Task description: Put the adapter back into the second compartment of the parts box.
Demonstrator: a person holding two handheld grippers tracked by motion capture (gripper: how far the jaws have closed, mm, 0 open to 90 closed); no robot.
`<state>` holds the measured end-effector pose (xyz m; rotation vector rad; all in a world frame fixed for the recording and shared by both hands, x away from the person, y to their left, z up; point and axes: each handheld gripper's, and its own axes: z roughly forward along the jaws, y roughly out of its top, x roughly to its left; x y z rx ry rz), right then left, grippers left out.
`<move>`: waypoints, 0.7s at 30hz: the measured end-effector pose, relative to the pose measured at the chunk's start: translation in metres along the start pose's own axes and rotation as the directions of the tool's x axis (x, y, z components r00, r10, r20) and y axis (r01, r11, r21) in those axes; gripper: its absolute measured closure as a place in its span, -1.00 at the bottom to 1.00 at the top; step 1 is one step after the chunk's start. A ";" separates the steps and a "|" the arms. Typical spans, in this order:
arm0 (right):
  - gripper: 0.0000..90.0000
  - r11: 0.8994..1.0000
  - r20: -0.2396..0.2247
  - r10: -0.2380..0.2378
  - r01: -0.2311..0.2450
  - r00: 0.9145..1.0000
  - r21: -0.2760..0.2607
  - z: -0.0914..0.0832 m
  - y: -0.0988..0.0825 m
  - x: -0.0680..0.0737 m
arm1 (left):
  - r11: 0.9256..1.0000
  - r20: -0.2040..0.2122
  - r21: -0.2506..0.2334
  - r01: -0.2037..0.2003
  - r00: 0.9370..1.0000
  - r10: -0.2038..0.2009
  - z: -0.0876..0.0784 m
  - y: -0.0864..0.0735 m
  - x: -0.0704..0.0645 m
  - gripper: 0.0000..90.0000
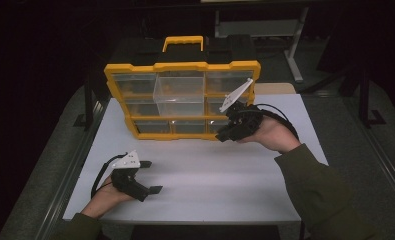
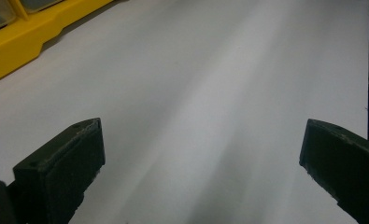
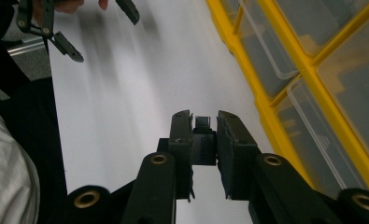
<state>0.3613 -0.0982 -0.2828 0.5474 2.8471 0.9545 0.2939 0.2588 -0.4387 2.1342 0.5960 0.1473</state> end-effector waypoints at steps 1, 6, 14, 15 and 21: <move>0.67 1.000 0.001 -0.001 0.001 1.000 0.001 -0.001 0.001 0.000 | 1.000 0.000 0.000 0.000 1.000 0.000 0.000 0.000 0.000 -1.00; 0.67 1.000 0.005 0.000 0.000 1.000 -0.004 -0.010 0.006 -0.001 | 1.000 0.001 0.000 0.000 1.000 0.000 0.000 0.000 0.000 -1.00; 0.67 1.000 0.009 -0.005 0.006 1.000 -0.020 -0.025 0.016 -0.003 | 1.000 0.000 0.001 -0.001 1.000 0.001 0.000 0.000 0.000 -1.00; 0.67 1.000 0.008 -0.005 0.005 1.000 -0.020 -0.027 0.017 -0.003 | 1.000 0.000 0.000 0.000 1.000 0.000 0.000 0.000 0.000 -1.00; 0.67 1.000 0.013 -0.009 0.009 1.000 -0.021 -0.035 0.024 -0.005 | 1.000 0.000 0.000 -0.001 1.000 0.001 0.000 0.000 -0.001 -1.00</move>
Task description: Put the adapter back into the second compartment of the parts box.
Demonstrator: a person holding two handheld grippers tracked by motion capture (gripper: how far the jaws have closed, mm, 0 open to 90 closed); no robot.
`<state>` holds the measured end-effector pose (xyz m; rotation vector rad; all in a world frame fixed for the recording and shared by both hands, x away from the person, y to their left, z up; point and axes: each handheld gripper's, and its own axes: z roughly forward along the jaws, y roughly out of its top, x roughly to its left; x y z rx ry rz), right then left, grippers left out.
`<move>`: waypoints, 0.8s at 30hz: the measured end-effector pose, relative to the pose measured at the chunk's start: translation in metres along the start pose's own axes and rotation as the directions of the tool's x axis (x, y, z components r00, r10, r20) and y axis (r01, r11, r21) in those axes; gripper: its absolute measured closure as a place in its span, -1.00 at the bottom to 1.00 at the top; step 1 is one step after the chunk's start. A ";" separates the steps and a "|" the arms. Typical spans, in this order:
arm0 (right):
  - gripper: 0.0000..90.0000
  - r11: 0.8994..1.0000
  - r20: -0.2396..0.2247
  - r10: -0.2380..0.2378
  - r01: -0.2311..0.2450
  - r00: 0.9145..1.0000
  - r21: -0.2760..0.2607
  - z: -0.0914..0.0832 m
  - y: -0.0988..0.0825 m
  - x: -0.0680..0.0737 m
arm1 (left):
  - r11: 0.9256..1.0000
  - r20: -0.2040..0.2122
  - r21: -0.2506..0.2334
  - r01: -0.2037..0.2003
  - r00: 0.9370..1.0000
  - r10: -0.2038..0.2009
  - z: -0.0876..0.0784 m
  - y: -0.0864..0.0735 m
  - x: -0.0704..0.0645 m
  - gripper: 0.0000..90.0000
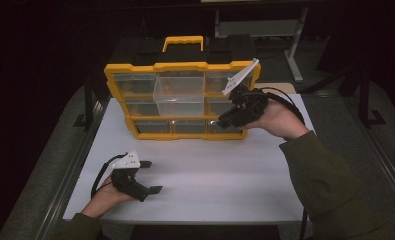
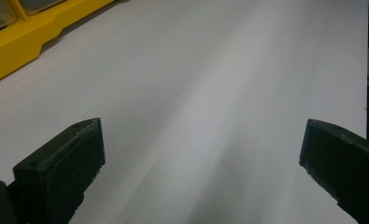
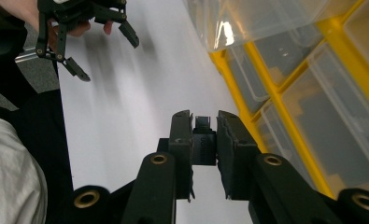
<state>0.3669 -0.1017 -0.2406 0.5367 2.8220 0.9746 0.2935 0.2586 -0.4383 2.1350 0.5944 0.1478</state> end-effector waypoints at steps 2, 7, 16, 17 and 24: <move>0.67 1.000 0.001 -0.003 0.003 1.000 -0.002 -0.002 0.002 -0.001 | 1.000 0.000 -0.001 0.001 1.000 -0.001 0.000 0.000 0.000 -1.00; 0.67 1.000 0.008 -0.014 0.014 1.000 -0.003 -0.010 0.010 -0.003 | 1.000 0.000 0.001 0.000 1.000 0.000 0.000 0.000 0.000 -1.00; 0.67 1.000 0.016 -0.013 0.013 1.000 -0.025 -0.027 0.021 -0.006 | 1.000 0.000 0.000 -0.001 1.000 0.001 0.000 0.000 0.000 -1.00; 0.67 0.999 0.019 -0.015 0.015 1.000 -0.028 -0.029 0.023 -0.007 | 1.000 0.000 0.000 0.001 1.000 -0.001 0.000 0.000 0.000 -1.00; 0.67 0.999 0.017 -0.011 0.011 1.000 -0.043 -0.040 0.031 -0.012 | 1.000 0.001 0.002 0.000 1.000 0.000 0.000 0.000 0.000 -1.00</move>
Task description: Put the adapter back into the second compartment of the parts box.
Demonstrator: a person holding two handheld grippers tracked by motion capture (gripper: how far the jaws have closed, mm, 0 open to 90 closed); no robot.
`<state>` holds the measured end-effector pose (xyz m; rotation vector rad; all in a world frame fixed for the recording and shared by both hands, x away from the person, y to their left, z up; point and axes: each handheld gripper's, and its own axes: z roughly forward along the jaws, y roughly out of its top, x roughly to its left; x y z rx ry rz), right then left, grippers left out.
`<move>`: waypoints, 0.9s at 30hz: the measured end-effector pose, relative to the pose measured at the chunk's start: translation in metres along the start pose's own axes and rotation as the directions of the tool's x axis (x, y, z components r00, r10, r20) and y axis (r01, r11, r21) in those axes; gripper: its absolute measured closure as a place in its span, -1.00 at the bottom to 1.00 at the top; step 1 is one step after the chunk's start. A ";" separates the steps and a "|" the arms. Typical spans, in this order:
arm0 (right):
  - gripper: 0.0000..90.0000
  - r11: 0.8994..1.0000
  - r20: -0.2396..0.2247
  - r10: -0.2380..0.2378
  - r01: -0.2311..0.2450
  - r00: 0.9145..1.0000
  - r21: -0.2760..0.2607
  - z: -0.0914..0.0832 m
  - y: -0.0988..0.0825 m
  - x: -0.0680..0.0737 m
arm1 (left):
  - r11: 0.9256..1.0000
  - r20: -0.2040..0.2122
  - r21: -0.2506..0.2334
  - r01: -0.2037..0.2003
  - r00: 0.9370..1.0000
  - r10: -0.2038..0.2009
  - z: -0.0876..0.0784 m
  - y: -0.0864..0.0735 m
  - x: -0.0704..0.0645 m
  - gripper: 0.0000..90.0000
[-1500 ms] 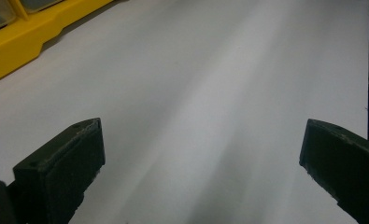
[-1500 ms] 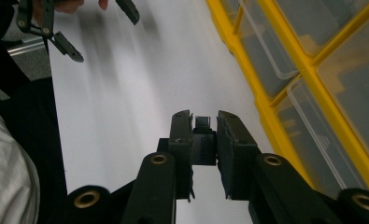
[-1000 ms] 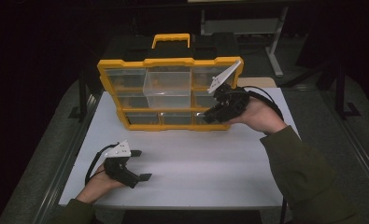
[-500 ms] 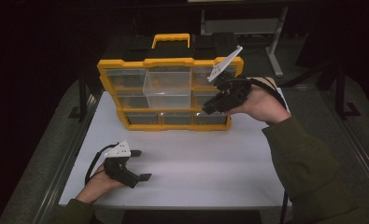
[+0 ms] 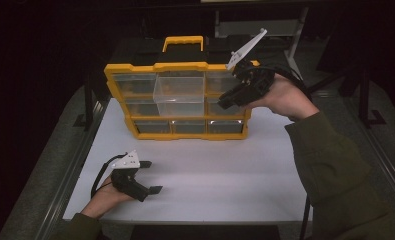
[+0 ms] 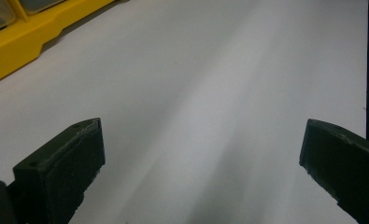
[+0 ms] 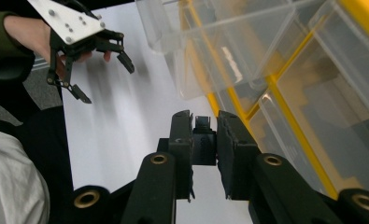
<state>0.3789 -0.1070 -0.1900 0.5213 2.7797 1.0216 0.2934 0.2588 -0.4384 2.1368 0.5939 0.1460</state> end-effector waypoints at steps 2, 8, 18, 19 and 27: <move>0.67 1.000 0.001 0.000 0.000 1.000 -0.005 -0.003 0.002 -0.001 | 1.000 0.001 0.001 0.000 1.000 0.000 0.000 0.000 0.000 -1.00; 0.67 1.000 0.003 0.003 -0.003 1.000 -0.019 -0.011 0.012 -0.003 | 1.000 0.002 0.002 -0.002 1.000 0.002 0.001 0.000 0.000 -1.00; 0.67 0.999 0.005 -0.008 0.008 1.000 -0.042 -0.020 0.031 -0.005 | 1.000 0.004 0.003 -0.001 1.000 0.001 0.001 0.000 0.000 -1.00; 0.67 0.999 0.004 -0.009 0.009 1.000 -0.044 -0.020 0.033 -0.005 | 1.000 0.005 0.003 -0.002 1.000 0.002 0.001 0.000 0.000 -1.00; 0.67 0.998 -0.011 -0.022 0.021 1.000 -0.059 -0.014 0.048 -0.004 | 1.000 0.005 0.003 -0.004 1.000 0.004 0.001 0.000 0.000 -1.00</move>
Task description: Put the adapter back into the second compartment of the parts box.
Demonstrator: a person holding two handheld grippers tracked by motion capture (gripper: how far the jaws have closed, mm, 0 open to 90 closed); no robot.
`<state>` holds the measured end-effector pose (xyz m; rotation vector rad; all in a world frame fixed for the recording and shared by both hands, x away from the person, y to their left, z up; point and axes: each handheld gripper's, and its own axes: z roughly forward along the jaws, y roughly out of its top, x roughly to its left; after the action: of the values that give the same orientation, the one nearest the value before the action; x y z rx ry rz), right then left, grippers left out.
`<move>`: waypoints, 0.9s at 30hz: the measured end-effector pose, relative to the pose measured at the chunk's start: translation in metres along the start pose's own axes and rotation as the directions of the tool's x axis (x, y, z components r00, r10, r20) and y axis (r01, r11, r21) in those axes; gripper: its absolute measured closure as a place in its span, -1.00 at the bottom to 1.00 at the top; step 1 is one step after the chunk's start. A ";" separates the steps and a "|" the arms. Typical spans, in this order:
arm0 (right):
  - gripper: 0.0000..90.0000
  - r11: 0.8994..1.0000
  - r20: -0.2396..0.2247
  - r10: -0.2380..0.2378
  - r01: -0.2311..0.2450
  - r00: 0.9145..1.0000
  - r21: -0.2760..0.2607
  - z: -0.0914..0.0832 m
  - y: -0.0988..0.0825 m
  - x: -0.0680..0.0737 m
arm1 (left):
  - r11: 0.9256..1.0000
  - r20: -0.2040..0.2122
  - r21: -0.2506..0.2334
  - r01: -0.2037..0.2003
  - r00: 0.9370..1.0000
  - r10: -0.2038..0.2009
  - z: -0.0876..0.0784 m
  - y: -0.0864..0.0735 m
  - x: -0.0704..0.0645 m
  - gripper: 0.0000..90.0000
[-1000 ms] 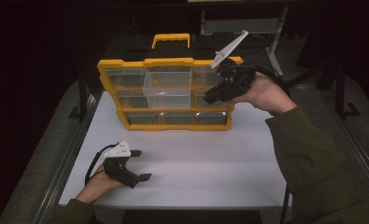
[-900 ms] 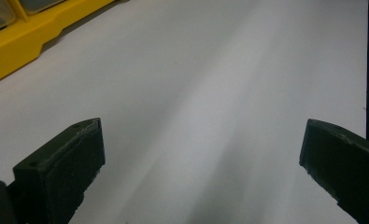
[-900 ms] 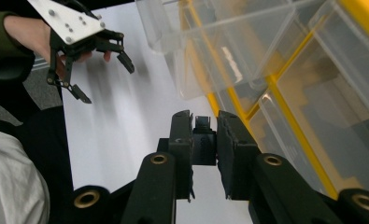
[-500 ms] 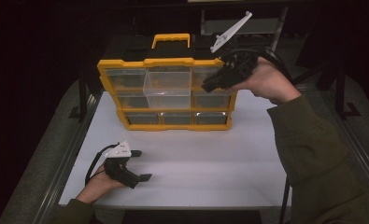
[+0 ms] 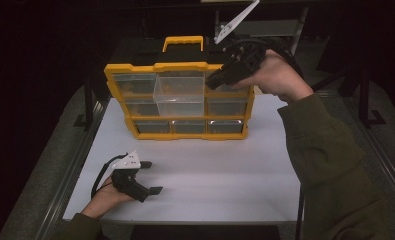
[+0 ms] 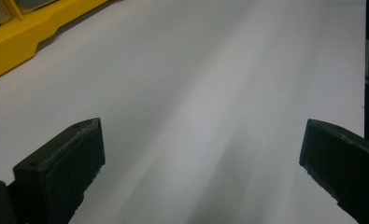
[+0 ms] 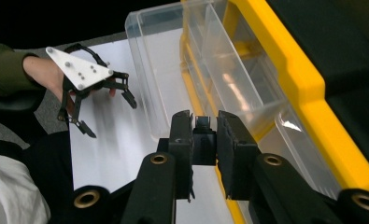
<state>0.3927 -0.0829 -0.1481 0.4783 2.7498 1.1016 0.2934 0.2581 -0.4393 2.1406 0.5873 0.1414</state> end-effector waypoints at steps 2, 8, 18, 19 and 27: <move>0.67 1.000 -0.001 -0.002 0.002 1.000 -0.001 0.003 0.004 0.000 | 1.000 0.000 0.001 -0.001 1.000 0.001 0.000 0.000 0.000 -1.00; 0.67 1.000 -0.007 -0.013 0.013 1.000 -0.001 0.013 0.017 0.002 | 1.000 0.003 0.000 0.001 1.000 -0.001 0.000 0.000 0.000 -1.00; 0.66 0.999 -0.004 -0.020 0.020 1.000 0.027 0.033 0.026 0.000 | 1.000 0.004 -0.002 0.003 1.000 -0.003 -0.001 0.000 0.000 -1.00; 0.65 0.999 -0.004 -0.023 0.023 1.000 0.032 0.034 0.026 0.000 | 1.000 0.004 -0.001 0.002 1.000 -0.002 -0.001 0.000 0.000 -1.00; 0.57 1.000 0.005 -0.011 0.010 1.000 0.027 0.033 0.025 -0.001 | 1.000 0.003 -0.001 0.002 1.000 -0.002 -0.001 -0.001 0.000 -1.00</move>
<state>0.4077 -0.0448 -0.1549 0.4688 2.7625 1.0613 0.2931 0.2593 -0.4391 2.1384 0.5874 0.1369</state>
